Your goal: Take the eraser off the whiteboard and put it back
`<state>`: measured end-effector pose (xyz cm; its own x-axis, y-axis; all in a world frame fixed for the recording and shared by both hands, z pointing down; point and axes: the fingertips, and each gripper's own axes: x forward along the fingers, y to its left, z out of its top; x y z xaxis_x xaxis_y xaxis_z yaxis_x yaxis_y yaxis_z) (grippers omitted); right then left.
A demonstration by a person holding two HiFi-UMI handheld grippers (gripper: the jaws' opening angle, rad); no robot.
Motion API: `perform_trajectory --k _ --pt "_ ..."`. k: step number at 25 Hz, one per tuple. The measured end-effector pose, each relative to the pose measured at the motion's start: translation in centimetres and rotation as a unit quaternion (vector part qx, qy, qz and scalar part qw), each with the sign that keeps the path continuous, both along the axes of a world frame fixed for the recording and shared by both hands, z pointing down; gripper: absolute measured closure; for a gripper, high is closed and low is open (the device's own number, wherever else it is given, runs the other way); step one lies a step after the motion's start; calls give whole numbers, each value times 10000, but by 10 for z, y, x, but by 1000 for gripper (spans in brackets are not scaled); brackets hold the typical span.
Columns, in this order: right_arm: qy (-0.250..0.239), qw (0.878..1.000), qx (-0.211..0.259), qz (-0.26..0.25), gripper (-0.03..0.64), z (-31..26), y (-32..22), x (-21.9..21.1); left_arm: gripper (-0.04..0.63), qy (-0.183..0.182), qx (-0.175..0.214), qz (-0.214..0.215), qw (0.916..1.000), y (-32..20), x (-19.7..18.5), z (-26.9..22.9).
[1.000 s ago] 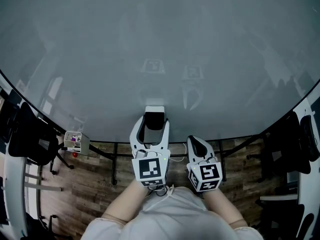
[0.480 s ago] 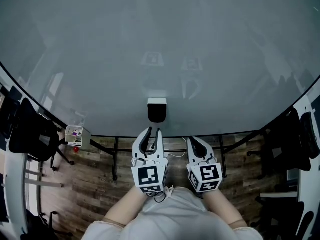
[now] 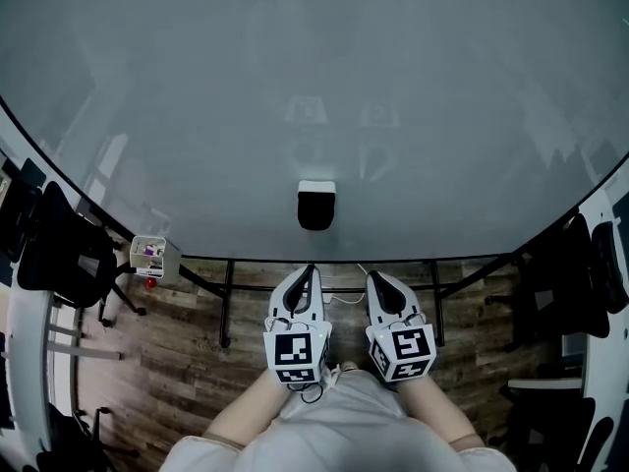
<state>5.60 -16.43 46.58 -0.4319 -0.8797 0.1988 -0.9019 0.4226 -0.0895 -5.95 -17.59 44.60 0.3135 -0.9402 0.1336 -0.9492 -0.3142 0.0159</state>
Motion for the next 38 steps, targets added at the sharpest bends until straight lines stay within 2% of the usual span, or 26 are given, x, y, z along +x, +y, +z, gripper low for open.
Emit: perform_trajectory --k 6,13,22,38 --pt "75 9999 65 -32 589 -3 4 -1 578 134 -21 204 9997 4 8 1" --pt "141 9998 128 -57 591 -4 2 -1 578 102 43 339 9994 3 14 2" --pt "161 9996 197 -77 591 -8 -3 0 578 28 175 405 9990 -1 21 -6" --pt "178 9994 235 -156 591 -10 -13 3 578 125 211 476 9986 -9 28 -9"
